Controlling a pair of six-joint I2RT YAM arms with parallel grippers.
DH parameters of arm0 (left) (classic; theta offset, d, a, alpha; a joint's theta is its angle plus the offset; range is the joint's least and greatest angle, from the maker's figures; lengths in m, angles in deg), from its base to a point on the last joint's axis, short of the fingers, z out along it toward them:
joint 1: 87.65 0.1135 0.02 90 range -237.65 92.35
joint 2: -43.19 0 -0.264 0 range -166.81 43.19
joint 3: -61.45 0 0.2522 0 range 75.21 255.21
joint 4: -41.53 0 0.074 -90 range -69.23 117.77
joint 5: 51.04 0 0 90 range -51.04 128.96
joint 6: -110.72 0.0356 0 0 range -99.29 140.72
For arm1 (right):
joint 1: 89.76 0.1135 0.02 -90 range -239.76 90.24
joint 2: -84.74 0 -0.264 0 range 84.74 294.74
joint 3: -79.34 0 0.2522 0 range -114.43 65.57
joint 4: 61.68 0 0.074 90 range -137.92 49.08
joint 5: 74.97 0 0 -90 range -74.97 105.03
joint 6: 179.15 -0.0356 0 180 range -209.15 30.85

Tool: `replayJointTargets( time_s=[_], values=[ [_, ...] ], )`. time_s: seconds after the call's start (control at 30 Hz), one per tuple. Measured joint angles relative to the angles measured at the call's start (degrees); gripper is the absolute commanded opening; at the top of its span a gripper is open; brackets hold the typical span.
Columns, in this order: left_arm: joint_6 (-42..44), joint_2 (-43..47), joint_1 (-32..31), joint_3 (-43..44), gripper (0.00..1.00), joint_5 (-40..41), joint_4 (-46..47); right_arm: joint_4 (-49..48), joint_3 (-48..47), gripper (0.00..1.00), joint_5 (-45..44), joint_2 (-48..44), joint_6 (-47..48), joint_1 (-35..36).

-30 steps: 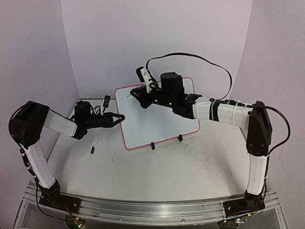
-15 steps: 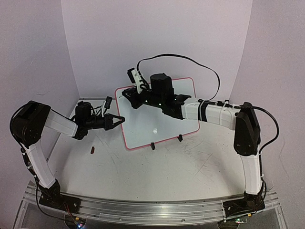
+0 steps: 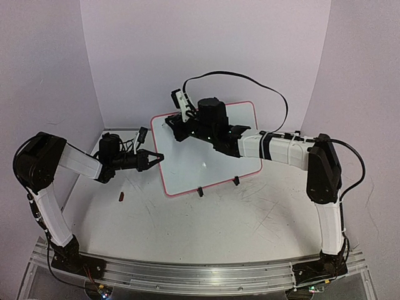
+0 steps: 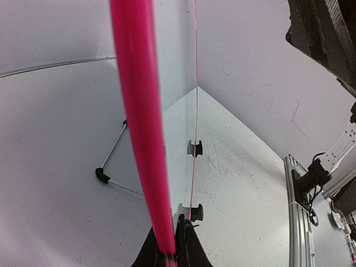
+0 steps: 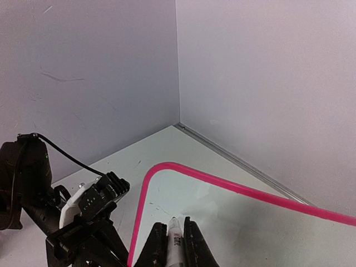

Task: Write a sentence on the whiteboard
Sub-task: Hold the whiteboard at the center of the board.

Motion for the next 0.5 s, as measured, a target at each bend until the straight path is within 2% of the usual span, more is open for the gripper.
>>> replayJointTargets(
  time_s=[0.5],
  values=[
    [0.95, 0.09, -0.07, 0.84, 0.00, -0.06, -1.66, -0.71, 1.16, 0.00, -2.49, 0.00, 0.22, 0.00]
  ],
)
